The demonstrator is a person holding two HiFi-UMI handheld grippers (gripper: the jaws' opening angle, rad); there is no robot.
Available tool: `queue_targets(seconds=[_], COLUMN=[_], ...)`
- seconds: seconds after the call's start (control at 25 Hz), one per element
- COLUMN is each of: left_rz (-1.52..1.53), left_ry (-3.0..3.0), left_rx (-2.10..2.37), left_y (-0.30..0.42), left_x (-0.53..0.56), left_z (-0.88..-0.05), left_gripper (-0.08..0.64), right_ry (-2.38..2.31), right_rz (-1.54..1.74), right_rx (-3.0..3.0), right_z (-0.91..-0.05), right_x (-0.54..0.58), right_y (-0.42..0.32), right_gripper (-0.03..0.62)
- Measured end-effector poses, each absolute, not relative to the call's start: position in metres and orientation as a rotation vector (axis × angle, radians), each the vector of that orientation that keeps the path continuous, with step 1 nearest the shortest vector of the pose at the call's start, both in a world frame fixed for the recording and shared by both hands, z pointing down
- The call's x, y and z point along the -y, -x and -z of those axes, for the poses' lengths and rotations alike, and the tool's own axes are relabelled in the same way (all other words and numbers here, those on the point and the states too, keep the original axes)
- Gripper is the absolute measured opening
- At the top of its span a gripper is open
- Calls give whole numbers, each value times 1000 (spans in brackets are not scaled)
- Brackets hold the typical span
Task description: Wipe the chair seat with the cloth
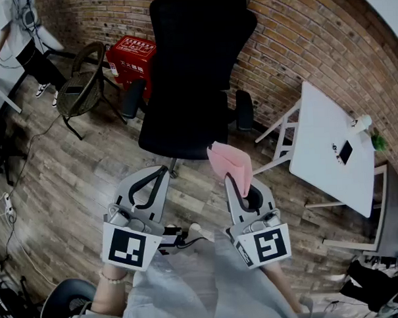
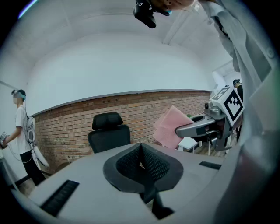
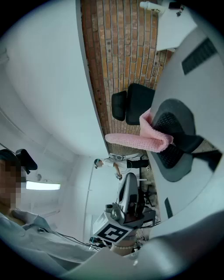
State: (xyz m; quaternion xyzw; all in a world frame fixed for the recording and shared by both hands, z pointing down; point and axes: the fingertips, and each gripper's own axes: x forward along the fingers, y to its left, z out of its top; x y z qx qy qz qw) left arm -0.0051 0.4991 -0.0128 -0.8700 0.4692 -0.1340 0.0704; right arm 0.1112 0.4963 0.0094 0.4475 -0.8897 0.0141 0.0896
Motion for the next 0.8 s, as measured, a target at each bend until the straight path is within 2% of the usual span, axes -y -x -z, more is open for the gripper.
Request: queue_targets(seconds=[0.8], left_rz=[339], left_ry=[2624], left_rx=[-1394], left_y=[17], left_x=[-498], left_z=[18], left_gripper=[18], right_ry=[-1312], right_rz=[-21], right_rx=[2640], right_z=[-10], right_x=[-497], right_y=[-94], right_gripper=[54])
